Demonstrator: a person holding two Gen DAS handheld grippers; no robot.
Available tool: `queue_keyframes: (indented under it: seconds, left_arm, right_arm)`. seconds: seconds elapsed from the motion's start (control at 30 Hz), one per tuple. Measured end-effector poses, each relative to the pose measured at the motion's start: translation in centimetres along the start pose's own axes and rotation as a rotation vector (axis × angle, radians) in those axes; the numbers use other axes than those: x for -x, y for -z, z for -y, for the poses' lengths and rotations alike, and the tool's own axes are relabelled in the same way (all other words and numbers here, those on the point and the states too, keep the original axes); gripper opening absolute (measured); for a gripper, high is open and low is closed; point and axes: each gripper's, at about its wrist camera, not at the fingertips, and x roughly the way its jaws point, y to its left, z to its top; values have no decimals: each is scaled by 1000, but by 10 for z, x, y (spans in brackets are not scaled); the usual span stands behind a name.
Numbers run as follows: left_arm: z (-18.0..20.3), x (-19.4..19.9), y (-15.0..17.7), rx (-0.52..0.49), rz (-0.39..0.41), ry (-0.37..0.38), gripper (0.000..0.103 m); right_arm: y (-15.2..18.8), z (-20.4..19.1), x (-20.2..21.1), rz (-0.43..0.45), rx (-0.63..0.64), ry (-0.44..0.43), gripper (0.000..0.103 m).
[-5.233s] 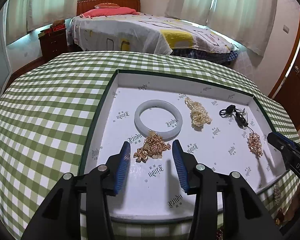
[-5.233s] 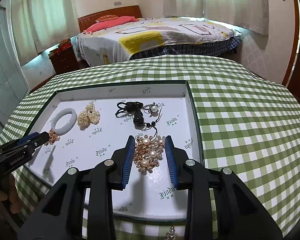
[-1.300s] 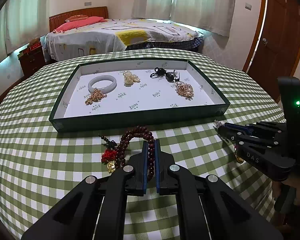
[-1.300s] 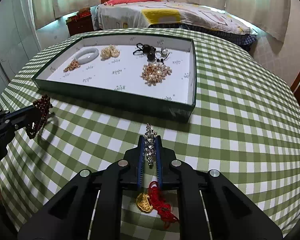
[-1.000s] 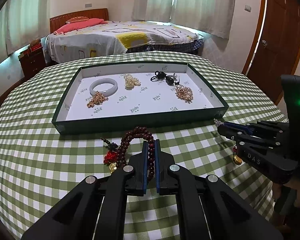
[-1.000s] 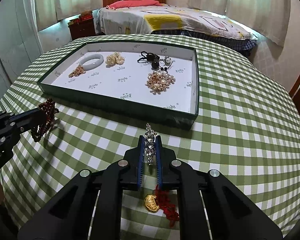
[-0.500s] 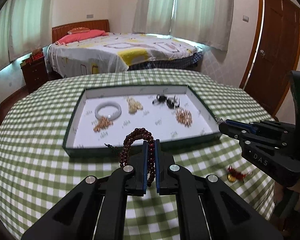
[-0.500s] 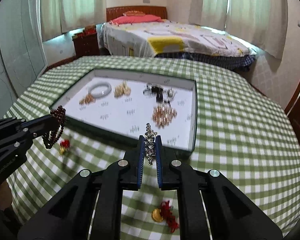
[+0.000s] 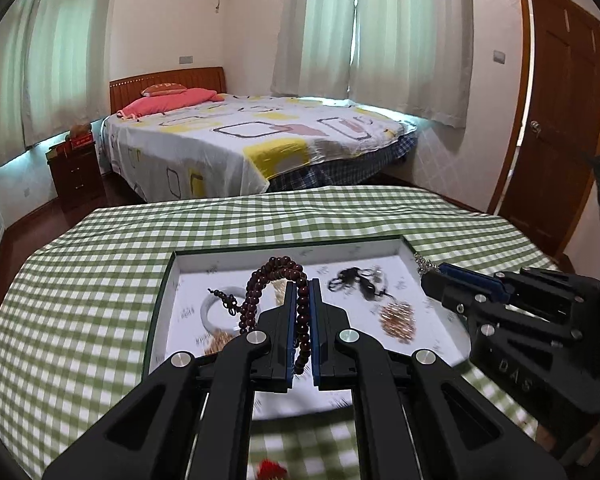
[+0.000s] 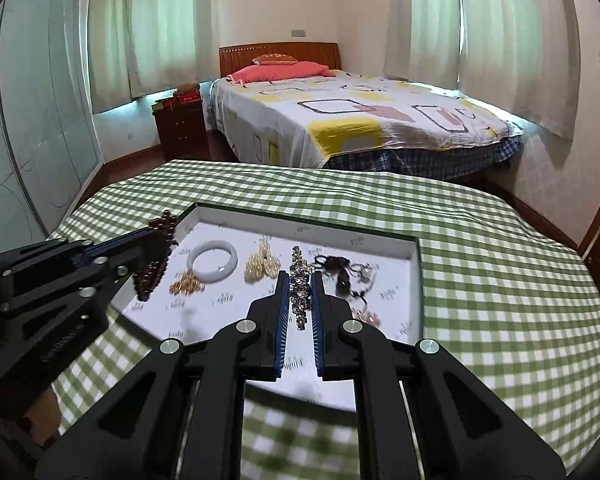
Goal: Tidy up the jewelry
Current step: 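Carry the bracelet with the left gripper while the right gripper carries the silver brooch into the tray, then open both grippers to release the bracelet and silver brooch in the tray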
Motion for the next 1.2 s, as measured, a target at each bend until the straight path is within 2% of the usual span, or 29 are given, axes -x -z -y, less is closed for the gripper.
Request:
queue_keyframes:
  seconds: [0.07,0.3,0.6,0.73,0.8,0.97,1.2]
  left_arm:
    - [-3,-13,1,-1,-17,-14,6]
    - [-19,-75,20,20,-156,-29,6]
    - [-18,-103,29,18,-243,-19,7]
    - [-17,-107,34,11,-261,-17,8]
    - [-16,-108,34,8,-257,-22,10]
    - [-20,-104,35,38,-258,-12,36]
    - [-23,-84,28,41,-210,-10,50]
  right_arm:
    - [0,0,-15,-15,-11,-3,11]
    - [9,2,-80,-130,-36,-28,11]
    - [15,4,-116,-226,-48,-34,11]
    - [17,4,-119,-231,-51,-33,14]
    - [18,4,-119,-227,-53,-31,25]
    - [17,6,-114,-213,-52,-29,26]
    - [11,10,-90,-168,-54,-8,26]
